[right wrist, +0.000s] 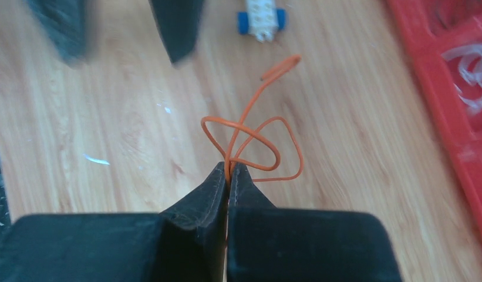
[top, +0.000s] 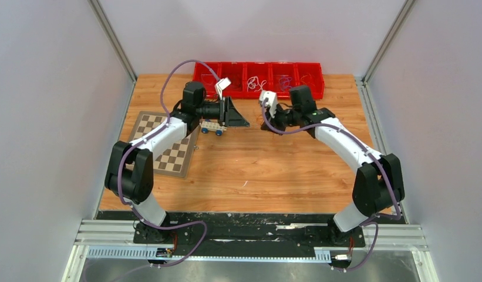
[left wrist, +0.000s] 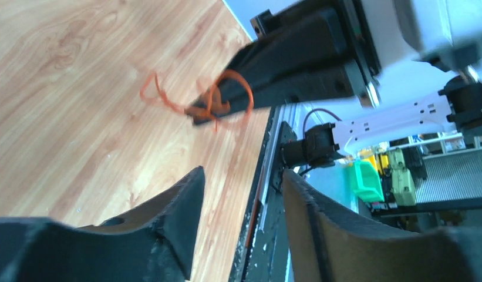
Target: Untangle the cables
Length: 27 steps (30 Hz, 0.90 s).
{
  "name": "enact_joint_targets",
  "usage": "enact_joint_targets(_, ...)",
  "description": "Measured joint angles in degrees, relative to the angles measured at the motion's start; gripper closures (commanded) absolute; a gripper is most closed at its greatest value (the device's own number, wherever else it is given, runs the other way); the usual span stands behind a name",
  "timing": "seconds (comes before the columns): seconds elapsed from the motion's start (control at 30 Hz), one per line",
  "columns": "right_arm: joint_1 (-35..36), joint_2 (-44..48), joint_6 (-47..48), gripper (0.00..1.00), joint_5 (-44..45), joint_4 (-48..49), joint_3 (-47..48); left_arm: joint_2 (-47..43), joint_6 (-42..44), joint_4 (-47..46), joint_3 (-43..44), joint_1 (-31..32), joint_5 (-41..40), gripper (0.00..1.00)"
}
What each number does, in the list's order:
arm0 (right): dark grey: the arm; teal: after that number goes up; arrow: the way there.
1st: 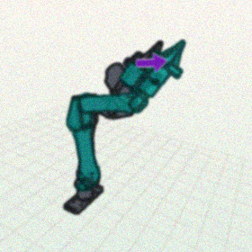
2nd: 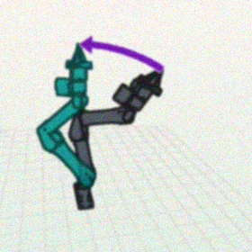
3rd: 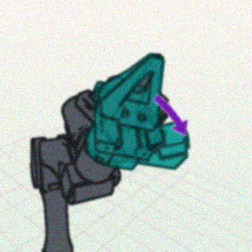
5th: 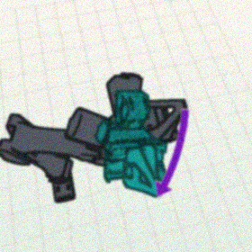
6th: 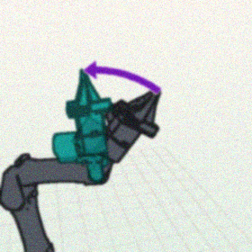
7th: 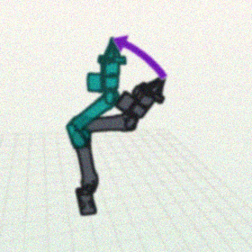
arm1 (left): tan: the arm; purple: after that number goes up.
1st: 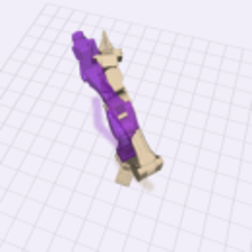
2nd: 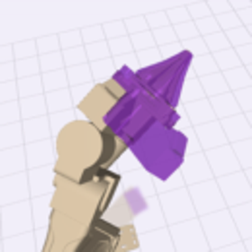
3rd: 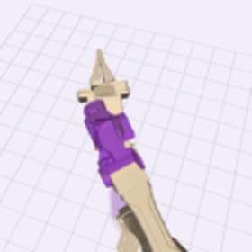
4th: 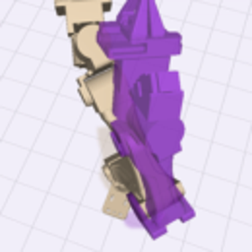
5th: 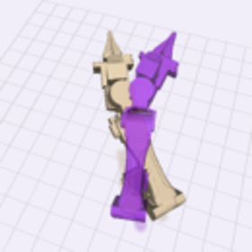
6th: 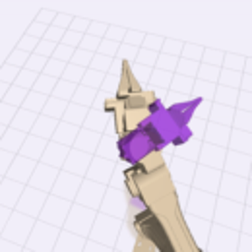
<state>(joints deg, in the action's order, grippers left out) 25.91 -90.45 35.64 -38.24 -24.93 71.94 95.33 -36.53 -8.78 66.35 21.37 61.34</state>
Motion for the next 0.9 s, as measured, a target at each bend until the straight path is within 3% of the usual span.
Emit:
enact_joint_targets(0.07, -4.00, 0.44, -1.36, 1.00, -0.04, 0.15, 0.02, 0.00, 1.79, 1.64, 1.84, -0.63, -1.16, 0.20)
enact_joint_targets(0.1, -6.27, 0.44, -2.21, 1.00, -0.11, 0.15, 0.20, -0.02, 2.67, 2.14, 2.58, -1.03, -1.73, 0.05)
enact_joint_targets(0.17, -10.91, 0.11, -4.09, 1.00, -0.07, -0.07, 1.29, -0.15, 4.35, 2.89, 3.96, -2.16, -3.10, 0.01)
enact_joint_targets(0.43, -25.29, -11.87, -14.75, 1.00, 2.89, 7.21, 17.73, -1.03, 9.90, 7.91, 5.73, -7.04, -7.76, 0.00)
enact_joint_targets(0.7, -28.85, -35.06, -21.40, 1.00, 7.32, 15.58, 40.30, -1.01, 14.80, 14.80, 8.15, -7.28, -9.07, 0.00)
enact_joint_targets(0.8, -29.27, -40.89, -22.67, 1.00, 9.16, 18.56, 44.33, -0.90, 16.31, 16.20, 8.85, -7.69, -9.42, 0.00)
enact_joint_targets(0.83, -29.38, -42.73, -22.95, 0.99, 9.70, 19.32, 45.53, -0.72, 16.68, 16.76, 9.14, -7.93, -9.44, 0.00)
enact_joint_targets(0.87, -29.42, -44.50, -23.12, 0.89, 10.21, 20.15, 46.97, -0.44, 17.09, 17.22, 9.44, -8.17, -9.46, 0.00)
enact_joint_targets(0.9, -29.44, -46.49, -23.21, 0.73, 10.73, 20.94, 48.72, -0.07, 17.51, 17.86, 9.84, -8.44, -9.53, 0.00)
